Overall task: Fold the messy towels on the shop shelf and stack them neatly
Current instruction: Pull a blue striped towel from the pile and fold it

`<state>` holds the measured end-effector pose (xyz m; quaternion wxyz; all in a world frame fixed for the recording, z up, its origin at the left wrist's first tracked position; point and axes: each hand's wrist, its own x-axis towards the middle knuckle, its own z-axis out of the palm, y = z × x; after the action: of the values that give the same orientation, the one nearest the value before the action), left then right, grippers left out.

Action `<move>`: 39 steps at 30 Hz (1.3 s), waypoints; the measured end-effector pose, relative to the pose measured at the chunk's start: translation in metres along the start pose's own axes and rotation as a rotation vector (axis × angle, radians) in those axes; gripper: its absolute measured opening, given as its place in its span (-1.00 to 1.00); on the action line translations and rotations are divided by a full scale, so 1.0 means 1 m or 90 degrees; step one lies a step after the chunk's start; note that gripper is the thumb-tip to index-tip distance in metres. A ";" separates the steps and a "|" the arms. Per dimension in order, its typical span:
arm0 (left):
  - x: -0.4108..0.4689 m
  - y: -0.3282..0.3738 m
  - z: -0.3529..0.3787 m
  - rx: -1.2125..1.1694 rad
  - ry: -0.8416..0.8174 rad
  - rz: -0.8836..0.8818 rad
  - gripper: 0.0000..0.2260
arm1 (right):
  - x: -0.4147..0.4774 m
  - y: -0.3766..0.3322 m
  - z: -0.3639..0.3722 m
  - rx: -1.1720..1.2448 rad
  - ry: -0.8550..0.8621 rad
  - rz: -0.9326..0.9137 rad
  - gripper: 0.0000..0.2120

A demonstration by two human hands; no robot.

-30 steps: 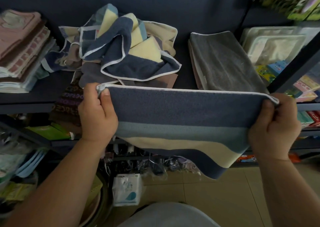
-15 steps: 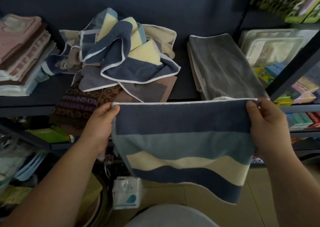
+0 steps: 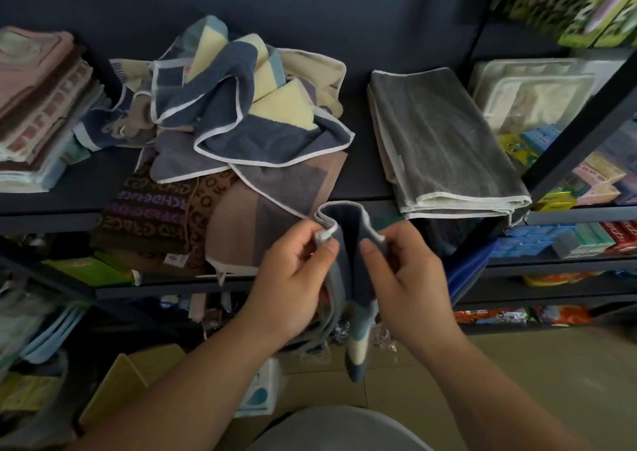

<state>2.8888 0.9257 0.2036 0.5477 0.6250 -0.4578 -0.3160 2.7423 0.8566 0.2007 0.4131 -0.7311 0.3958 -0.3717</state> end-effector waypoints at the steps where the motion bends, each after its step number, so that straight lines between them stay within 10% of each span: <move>1: 0.000 0.000 0.002 -0.002 -0.006 0.010 -0.87 | -0.001 0.000 0.002 0.008 -0.012 -0.007 -0.86; 19: 0.002 0.000 0.000 0.160 -0.050 0.097 -0.91 | -0.010 0.012 0.013 0.080 -0.037 -0.056 -0.97; 29: 0.005 -0.003 -0.007 0.084 -0.076 0.092 -0.97 | -0.006 0.017 0.012 0.091 -0.118 -0.150 -0.66; 39: 0.012 -0.010 -0.036 0.123 -0.137 0.135 -0.92 | 0.041 0.030 -0.025 -0.320 -0.193 -0.229 -0.49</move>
<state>2.9281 0.9290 0.2024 0.4634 0.5854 -0.6053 -0.2760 2.7292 0.8023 0.1926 0.2022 -0.9150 0.2737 -0.2165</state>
